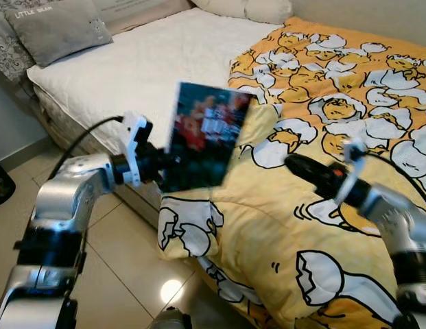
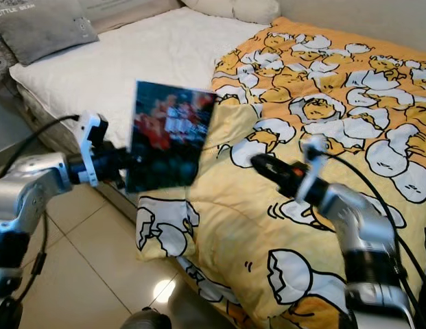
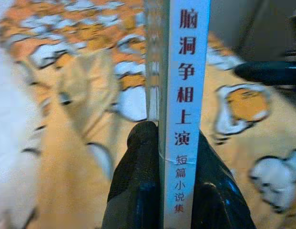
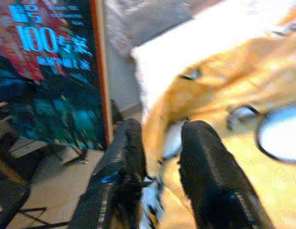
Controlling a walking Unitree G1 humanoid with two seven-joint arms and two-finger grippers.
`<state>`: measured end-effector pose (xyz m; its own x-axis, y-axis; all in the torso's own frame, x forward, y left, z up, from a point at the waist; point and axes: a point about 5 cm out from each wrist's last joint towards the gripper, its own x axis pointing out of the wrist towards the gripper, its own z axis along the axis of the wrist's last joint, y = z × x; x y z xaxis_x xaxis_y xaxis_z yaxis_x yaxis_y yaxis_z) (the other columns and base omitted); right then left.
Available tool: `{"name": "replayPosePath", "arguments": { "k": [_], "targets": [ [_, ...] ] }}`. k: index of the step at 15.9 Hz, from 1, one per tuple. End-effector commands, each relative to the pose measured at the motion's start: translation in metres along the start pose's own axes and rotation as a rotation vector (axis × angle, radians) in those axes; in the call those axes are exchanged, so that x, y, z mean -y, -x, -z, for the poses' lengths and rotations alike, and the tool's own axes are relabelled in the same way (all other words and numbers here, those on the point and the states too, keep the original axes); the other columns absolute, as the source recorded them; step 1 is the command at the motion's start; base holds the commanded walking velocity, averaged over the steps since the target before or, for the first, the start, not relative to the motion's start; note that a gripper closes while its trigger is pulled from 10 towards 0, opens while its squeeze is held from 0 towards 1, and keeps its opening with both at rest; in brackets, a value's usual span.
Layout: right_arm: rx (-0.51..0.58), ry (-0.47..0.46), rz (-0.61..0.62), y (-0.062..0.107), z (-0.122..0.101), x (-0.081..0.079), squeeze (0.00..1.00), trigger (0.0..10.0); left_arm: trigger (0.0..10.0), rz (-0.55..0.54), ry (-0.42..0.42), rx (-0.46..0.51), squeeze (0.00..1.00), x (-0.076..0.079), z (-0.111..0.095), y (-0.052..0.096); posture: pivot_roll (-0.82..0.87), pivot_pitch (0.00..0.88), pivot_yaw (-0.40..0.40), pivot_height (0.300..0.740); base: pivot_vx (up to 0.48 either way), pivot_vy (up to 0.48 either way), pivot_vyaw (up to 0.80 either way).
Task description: Clean up the room
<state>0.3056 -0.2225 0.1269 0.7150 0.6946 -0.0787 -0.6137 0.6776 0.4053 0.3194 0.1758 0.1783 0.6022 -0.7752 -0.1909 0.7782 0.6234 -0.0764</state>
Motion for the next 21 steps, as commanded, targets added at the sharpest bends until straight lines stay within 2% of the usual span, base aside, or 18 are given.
{"name": "replayPosePath", "arguments": {
  "k": [1, 3, 4, 5, 7, 9, 11, 12, 13, 14, 15, 18, 19, 21],
  "targets": [
    [0.032, 0.028, 0.050, 0.001, -0.001, -0.005, 1.00, 10.0, 0.0, -0.092, -0.091, 0.005, 0.00, 0.004, -0.008, 0.002, -0.09, 0.000, 0.049, 0.740, 0.000, 0.000, 0.00],
    [0.055, 0.000, 0.141, 0.001, 0.013, -0.009, 1.00, 10.0, 0.0, -0.190, -0.105, 0.006, 0.00, 0.014, -0.002, 0.001, -0.10, 0.000, 0.036, 0.740, 0.000, 0.000, 0.00],
    [0.051, 0.019, 0.194, 0.000, 0.024, -0.015, 1.00, 10.0, 0.0, -0.278, -0.110, 0.005, 0.00, 0.020, 0.004, 0.000, -0.10, 0.000, 0.033, 0.740, 0.000, 0.000, 0.00],
    [0.052, 0.026, 0.323, 0.000, 0.041, -0.022, 1.00, 10.0, 0.0, -0.431, -0.149, -0.055, 0.00, 0.026, 0.026, 0.005, -0.10, 0.000, 0.025, 0.740, 0.000, 0.000, 0.00],
    [0.066, 0.011, 0.374, -0.002, 0.048, -0.030, 1.00, 10.0, 0.0, -0.513, -0.077, -0.043, 0.00, 0.034, 0.038, 0.012, -0.11, 0.000, 0.027, 0.740, 0.000, 0.000, 0.00],
    [0.066, 0.043, 0.411, -0.003, 0.046, -0.038, 1.00, 10.0, 0.0, -0.566, -0.036, -0.046, 0.00, 0.042, 0.046, 0.020, -0.08, 0.000, 0.005, 0.740, 0.000, 0.000, 0.00],
    [0.097, 0.157, 0.583, 0.000, 0.042, -0.040, 1.00, 10.0, 0.0, -0.655, -0.034, -0.039, 0.00, 0.048, 0.050, 0.025, -0.07, 0.000, -0.008, 0.740, 0.000, 0.000, 0.00],
    [0.078, 0.115, 0.617, -0.001, 0.046, -0.043, 1.00, 10.0, 9.9, -0.690, -0.054, -0.041, 0.00, 0.049, 0.050, 0.027, -0.08, 0.000, -0.013, 0.740, 0.000, 0.000, 0.00],
    [0.064, 0.087, 0.604, -0.003, 0.049, -0.047, 1.00, 10.0, 10.0, -0.715, -0.029, -0.057, 0.00, 0.049, 0.052, 0.028, -0.08, 0.000, -0.015, 0.740, 0.000, 0.000, 0.00],
    [0.051, 0.063, 0.575, -0.007, 0.056, -0.055, 0.76, 10.0, 10.0, -0.736, -0.026, -0.046, 0.00, 0.049, 0.052, 0.029, -0.06, 0.000, -0.032, 0.740, 0.000, 0.000, 0.00],
    [0.039, 0.048, 0.582, -0.010, 0.063, -0.062, 0.00, 10.0, 10.0, -0.748, -0.048, -0.019, 0.00, 0.049, 0.048, 0.032, -0.05, 0.000, -0.042, 0.740, 0.000, 0.000, 0.00],
    [0.034, 0.001, 0.637, -0.008, 0.074, -0.069, 0.00, 10.0, 10.0, -0.787, -0.055, -0.021, 0.00, 0.046, 0.044, 0.037, -0.05, 0.000, -0.032, 0.740, 0.000, 0.000, 0.00],
    [0.004, 0.040, 0.665, -0.010, 0.074, -0.064, 0.00, 10.0, 10.0, -0.781, -0.036, -0.011, 0.00, 0.048, 0.044, 0.037, -0.06, 0.000, -0.029, 0.740, 0.000, 0.000, -0.55],
    [0.023, 0.003, 0.668, -0.015, 0.069, -0.061, 0.00, 10.0, 10.0, -0.757, -0.057, -0.035, 0.00, 0.046, 0.045, 0.035, -0.05, 0.000, -0.025, 0.740, 0.000, 0.334, -0.78]
  ]
}}
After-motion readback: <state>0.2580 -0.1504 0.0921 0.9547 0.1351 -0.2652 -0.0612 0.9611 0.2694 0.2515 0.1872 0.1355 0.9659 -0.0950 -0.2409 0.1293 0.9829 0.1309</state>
